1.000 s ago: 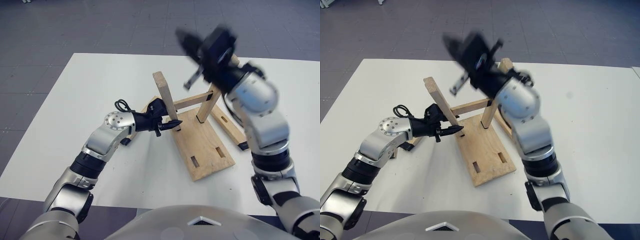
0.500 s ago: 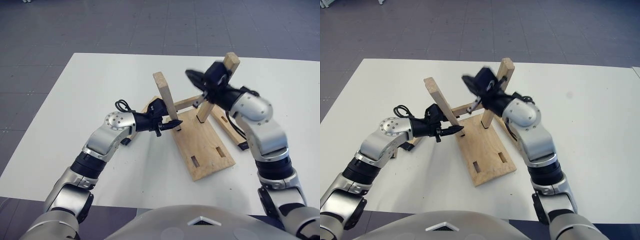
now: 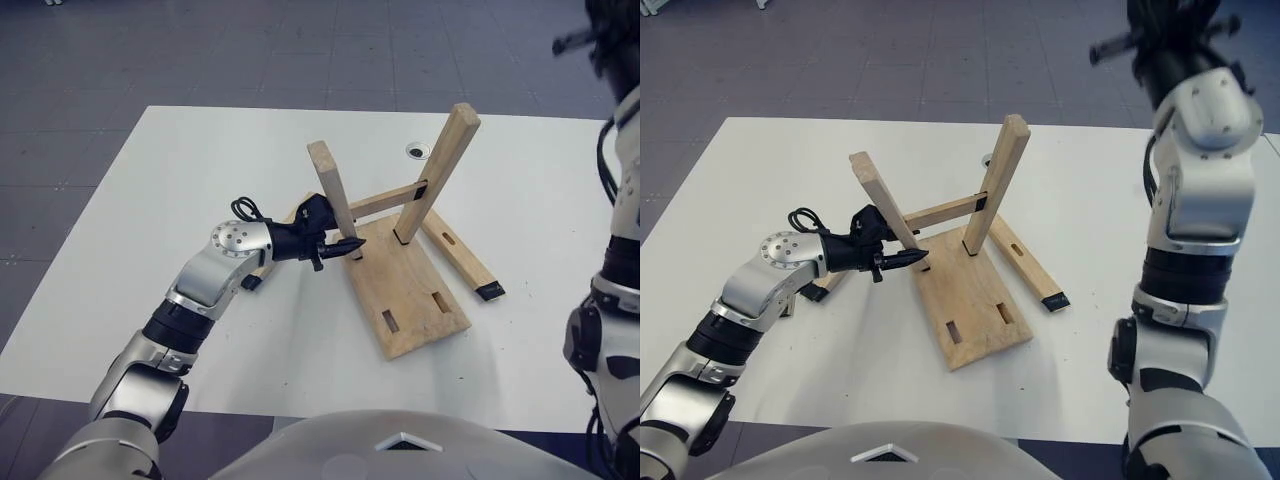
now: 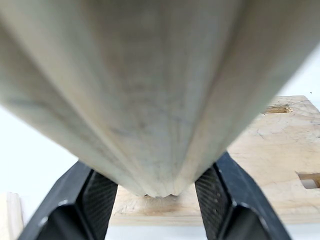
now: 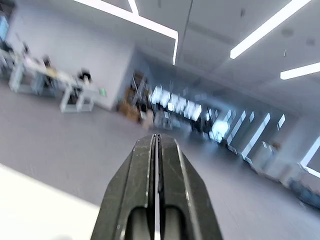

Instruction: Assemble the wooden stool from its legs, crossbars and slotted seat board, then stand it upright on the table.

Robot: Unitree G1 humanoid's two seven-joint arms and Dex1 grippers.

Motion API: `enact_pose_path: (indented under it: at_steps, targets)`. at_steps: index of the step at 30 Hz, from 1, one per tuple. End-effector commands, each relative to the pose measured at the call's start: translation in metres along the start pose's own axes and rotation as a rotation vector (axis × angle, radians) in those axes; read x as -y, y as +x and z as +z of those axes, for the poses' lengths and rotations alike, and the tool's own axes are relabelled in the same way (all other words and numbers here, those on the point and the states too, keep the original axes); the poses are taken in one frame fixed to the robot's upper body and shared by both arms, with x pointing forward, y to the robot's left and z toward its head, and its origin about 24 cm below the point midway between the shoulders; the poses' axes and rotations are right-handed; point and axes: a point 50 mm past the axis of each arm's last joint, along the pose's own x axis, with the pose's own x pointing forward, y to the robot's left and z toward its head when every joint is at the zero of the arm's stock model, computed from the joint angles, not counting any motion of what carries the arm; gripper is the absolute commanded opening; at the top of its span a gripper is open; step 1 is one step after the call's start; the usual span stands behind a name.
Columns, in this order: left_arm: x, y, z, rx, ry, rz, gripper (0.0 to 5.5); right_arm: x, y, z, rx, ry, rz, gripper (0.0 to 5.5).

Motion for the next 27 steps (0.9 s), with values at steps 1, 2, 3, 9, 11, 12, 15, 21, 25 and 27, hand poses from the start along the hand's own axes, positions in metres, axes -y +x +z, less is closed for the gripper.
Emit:
enact_pose_path:
  at_steps: [1, 2, 3, 9, 11, 12, 15, 21, 25, 27]
  targets:
    - [0.006, -0.024, -0.088, -0.462, -0.178, 0.082, 2.05, -0.011, -0.004, -0.069, -0.184, -0.047, 0.086, 0.10]
    - [0.007, -0.024, -0.089, -0.462, -0.177, 0.080, 2.05, -0.008, -0.004, -0.081, -0.207, -0.073, 0.074, 0.10]
    - [0.007, -0.024, -0.089, -0.462, -0.176, 0.078, 2.05, -0.003, -0.003, -0.095, -0.236, -0.100, 0.056, 0.10]
    - [0.010, -0.024, -0.089, -0.460, -0.167, 0.066, 2.05, 0.004, -0.004, -0.133, -0.335, -0.347, 0.117, 0.10]
    - [0.011, -0.023, -0.089, -0.456, -0.170, 0.066, 2.05, -0.021, -0.004, -0.139, -0.312, -0.480, 0.275, 0.10]
    - [0.012, -0.023, -0.089, -0.455, -0.170, 0.066, 2.05, -0.040, -0.004, -0.139, -0.261, -0.572, 0.392, 0.10]
    - [0.010, -0.021, -0.087, -0.453, -0.159, 0.058, 2.05, -0.118, -0.017, -0.103, 0.171, -0.733, 0.772, 0.10]
    - [0.012, -0.024, -0.090, -0.455, -0.173, 0.065, 2.05, -0.162, -0.052, 0.005, 0.710, -0.537, 0.791, 0.10]
    - [0.011, -0.022, -0.089, -0.444, -0.172, 0.070, 2.05, -0.132, -0.030, -0.028, 0.418, -0.639, 0.686, 0.10]
    - [0.012, -0.022, -0.089, -0.438, -0.175, 0.076, 2.05, -0.101, -0.020, -0.068, 0.181, -0.709, 0.622, 0.10]
